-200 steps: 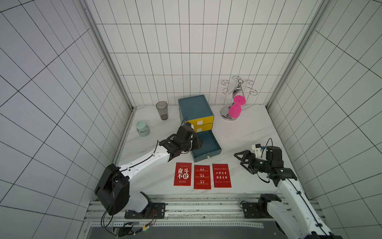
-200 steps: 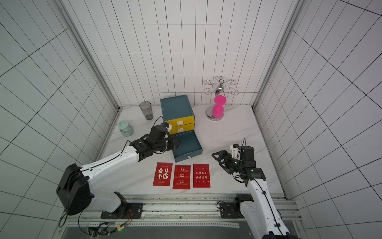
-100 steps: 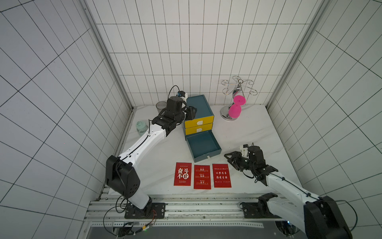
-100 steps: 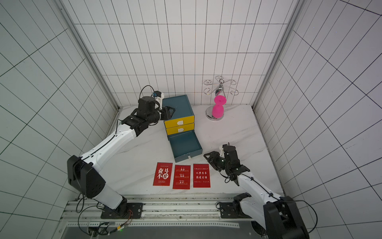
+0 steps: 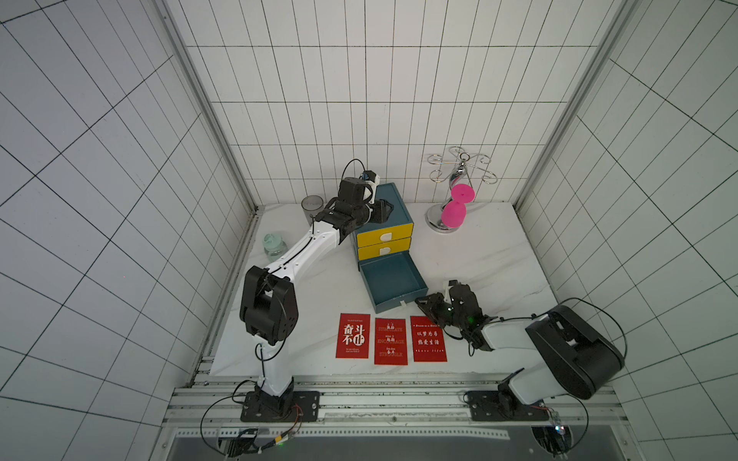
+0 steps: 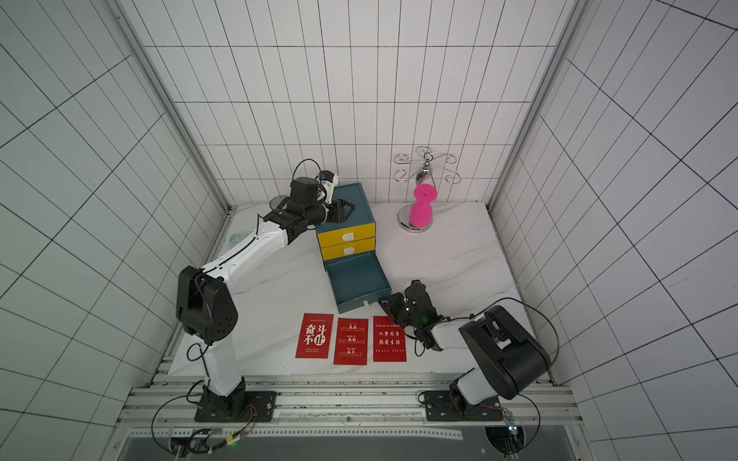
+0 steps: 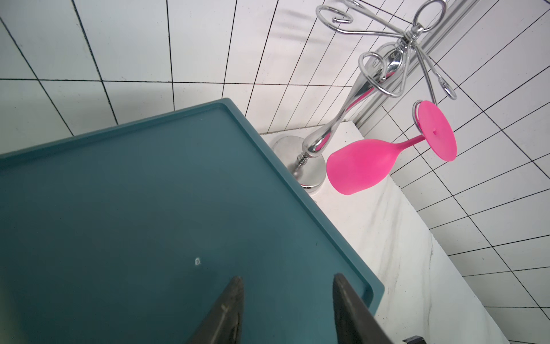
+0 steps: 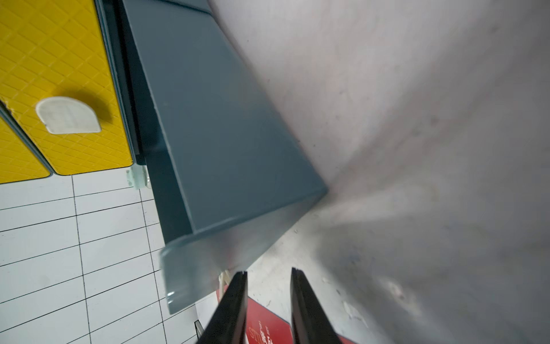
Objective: Take the postcards out of the drawer
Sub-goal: Close the drawer of the storage box.
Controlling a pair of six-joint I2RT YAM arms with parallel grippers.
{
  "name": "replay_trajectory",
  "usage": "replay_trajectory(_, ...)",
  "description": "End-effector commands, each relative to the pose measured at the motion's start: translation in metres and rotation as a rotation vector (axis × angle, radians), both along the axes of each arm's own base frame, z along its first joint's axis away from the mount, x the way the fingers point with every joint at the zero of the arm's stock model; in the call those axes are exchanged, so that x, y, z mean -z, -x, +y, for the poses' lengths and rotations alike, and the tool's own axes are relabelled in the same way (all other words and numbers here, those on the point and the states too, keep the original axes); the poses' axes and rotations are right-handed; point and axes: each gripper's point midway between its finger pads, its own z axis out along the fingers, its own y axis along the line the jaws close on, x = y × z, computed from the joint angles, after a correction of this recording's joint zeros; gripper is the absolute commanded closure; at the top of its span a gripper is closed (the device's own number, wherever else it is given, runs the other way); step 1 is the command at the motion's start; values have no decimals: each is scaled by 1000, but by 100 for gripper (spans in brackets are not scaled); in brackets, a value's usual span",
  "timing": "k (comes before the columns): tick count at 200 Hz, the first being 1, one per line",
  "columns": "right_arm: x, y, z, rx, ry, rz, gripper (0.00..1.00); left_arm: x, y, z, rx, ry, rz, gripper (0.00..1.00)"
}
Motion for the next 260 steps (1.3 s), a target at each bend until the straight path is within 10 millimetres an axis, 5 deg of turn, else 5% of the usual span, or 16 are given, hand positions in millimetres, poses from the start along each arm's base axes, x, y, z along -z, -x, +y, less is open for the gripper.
replay_trajectory(1, -27, -19, 15, 54, -83, -127, 72, 2, -5, -9, 45, 18, -16, 52)
replay_trajectory(39, -28, -29, 23, 82, -119, -155, 72, 44, 0, -11, 55, 8, 96, 52)
replay_trajectory(78, -32, -41, 32, 88, -136, -171, 73, 62, 7, -10, 53, 11, 129, 52)
replay_trajectory(260, -36, -112, 75, 126, -277, -149, 78, 77, 20, 5, 37, -45, 171, 52)
